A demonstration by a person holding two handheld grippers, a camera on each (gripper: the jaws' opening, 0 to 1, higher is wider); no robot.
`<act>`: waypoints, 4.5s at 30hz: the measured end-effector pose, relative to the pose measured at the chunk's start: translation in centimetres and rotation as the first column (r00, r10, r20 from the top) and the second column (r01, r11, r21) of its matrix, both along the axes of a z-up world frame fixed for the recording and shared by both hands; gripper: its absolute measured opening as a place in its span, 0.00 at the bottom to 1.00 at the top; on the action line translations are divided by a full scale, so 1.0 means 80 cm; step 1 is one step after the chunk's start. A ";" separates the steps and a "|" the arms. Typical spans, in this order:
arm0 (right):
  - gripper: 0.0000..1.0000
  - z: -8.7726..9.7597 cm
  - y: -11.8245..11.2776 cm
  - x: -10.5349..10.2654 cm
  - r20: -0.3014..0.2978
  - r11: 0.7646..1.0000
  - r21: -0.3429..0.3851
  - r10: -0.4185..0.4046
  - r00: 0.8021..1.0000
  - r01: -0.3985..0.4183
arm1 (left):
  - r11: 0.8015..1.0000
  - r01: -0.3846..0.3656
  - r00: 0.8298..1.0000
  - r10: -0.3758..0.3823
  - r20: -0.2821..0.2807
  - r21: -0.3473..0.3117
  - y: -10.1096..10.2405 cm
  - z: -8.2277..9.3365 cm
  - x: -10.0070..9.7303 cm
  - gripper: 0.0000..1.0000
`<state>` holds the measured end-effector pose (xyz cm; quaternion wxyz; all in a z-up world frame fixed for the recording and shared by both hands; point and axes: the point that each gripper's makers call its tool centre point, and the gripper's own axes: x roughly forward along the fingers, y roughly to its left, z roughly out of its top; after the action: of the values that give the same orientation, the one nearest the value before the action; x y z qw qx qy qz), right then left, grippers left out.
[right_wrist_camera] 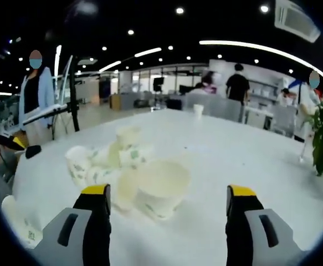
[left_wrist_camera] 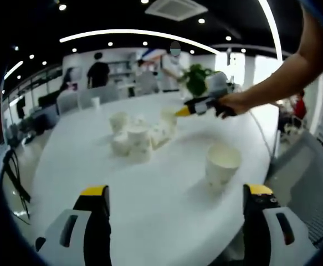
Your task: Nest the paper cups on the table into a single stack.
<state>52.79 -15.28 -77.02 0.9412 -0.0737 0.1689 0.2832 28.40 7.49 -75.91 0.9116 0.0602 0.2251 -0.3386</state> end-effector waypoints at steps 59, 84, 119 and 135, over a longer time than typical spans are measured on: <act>0.41 -0.002 0.034 0.044 -0.019 0.999 0.034 0.020 1.000 -0.019 | 1.000 0.000 1.000 0.000 -0.010 0.002 0.003 -0.009 0.002 0.98; 0.40 0.086 0.030 0.058 0.074 0.997 0.003 0.071 0.995 -0.071 | 1.000 -0.004 1.000 0.004 0.006 -0.001 0.003 -0.002 0.002 0.98; 0.39 0.127 0.044 0.012 0.093 0.991 0.008 0.134 0.987 -0.135 | 1.000 -0.010 1.000 0.010 0.025 0.001 0.003 0.003 0.005 0.97; 0.40 0.139 0.054 -0.023 0.106 0.985 0.031 0.166 0.980 -0.170 | 1.000 -0.013 1.000 0.013 0.028 0.012 0.003 0.003 0.002 0.97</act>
<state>50.93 -11.00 -65.91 0.9226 -0.0835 0.1075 0.3608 28.58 7.72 -75.69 0.9165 0.0688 0.2149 -0.3304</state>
